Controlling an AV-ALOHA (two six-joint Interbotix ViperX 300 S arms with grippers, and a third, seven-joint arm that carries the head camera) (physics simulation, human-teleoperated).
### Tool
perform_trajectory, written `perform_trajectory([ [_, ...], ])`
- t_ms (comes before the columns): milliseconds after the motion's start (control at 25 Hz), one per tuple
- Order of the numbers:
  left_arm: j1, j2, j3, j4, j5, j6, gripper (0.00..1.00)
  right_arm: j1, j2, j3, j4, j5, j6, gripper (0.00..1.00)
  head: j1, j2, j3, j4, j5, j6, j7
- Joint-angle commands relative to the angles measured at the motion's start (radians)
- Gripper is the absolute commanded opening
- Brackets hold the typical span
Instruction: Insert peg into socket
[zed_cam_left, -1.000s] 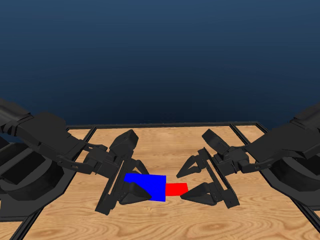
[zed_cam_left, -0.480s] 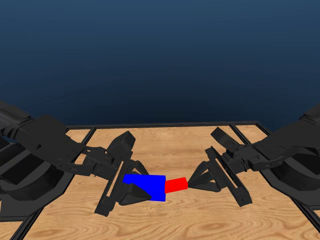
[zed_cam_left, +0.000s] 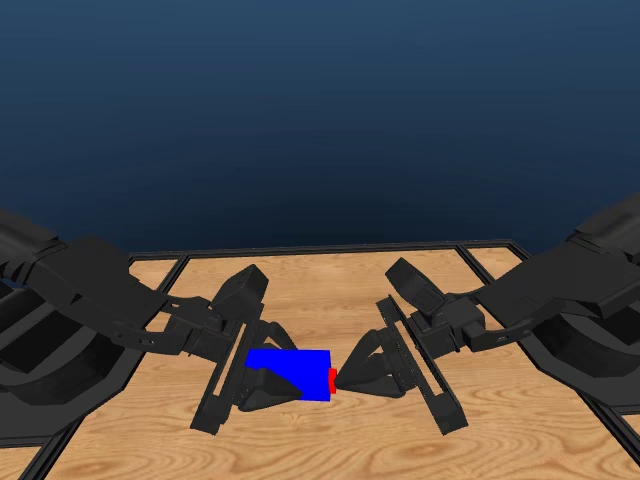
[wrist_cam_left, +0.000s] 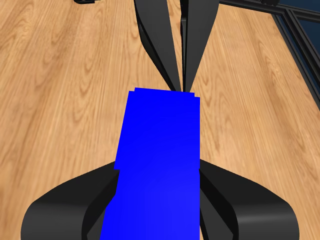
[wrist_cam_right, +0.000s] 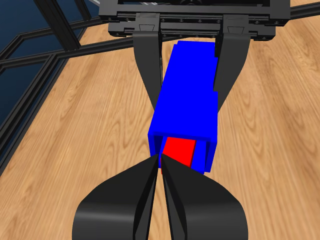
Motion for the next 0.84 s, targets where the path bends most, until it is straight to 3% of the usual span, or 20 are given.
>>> perform_trajectory([
  [40, 0.0, -0.003, -0.051, 0.006, -0.011, 0.027, 0.0, -0.02, 0.052, -0.066, -0.026, -0.052, 0.027, 0.0, 0.002, -0.003, -0.012, 0.001, -0.01, 0.001, 0.0],
  [240, -0.003, -0.009, -0.004, -0.011, -0.047, 0.013, 0.0, -0.029, 0.095, -0.083, -0.048, -0.081, 0.063, 0.0, 0.008, -0.004, -0.012, 0.002, -0.011, 0.0, -0.006],
  [280, 0.0, -0.015, -0.027, -0.006, -0.041, 0.015, 0.0, -0.03, 0.096, -0.078, -0.049, -0.086, 0.067, 0.0, 0.009, -0.004, -0.013, 0.002, -0.012, 0.0, -0.006],
  [320, -0.002, -0.01, -0.005, -0.012, -0.046, 0.017, 0.0, -0.031, 0.096, -0.078, -0.051, -0.088, 0.07, 0.0, 0.009, -0.004, -0.013, 0.003, -0.012, 0.0, -0.006],
  [520, 0.013, -0.015, 0.007, -0.021, -0.062, 0.002, 0.0, -0.005, 0.031, 0.03, -0.003, -0.107, 0.083, 0.0, 0.016, -0.003, -0.015, 0.004, -0.016, 0.001, -0.014],
  [560, -0.005, -0.028, -0.003, -0.029, -0.076, 0.014, 0.0, 0.002, 0.021, 0.055, 0.006, -0.107, 0.081, 0.0, 0.015, -0.003, -0.015, 0.004, -0.015, 0.003, -0.014],
  [600, -0.005, -0.011, 0.019, -0.031, -0.064, 0.018, 0.0, 0.004, 0.014, 0.068, 0.013, -0.105, 0.079, 0.0, 0.013, -0.004, -0.015, 0.004, -0.015, 0.004, -0.014],
  [760, -0.005, -0.028, 0.015, -0.043, -0.09, 0.016, 0.0, 0.009, -0.015, 0.103, 0.031, -0.107, 0.077, 0.0, 0.008, -0.005, -0.015, 0.003, -0.016, 0.007, -0.013],
  [840, 0.01, -0.01, 0.004, -0.046, -0.084, 0.02, 0.0, 0.028, -0.013, 0.122, 0.046, -0.208, 0.08, 0.0, -0.004, -0.01, -0.015, 0.001, -0.019, 0.009, -0.008],
])
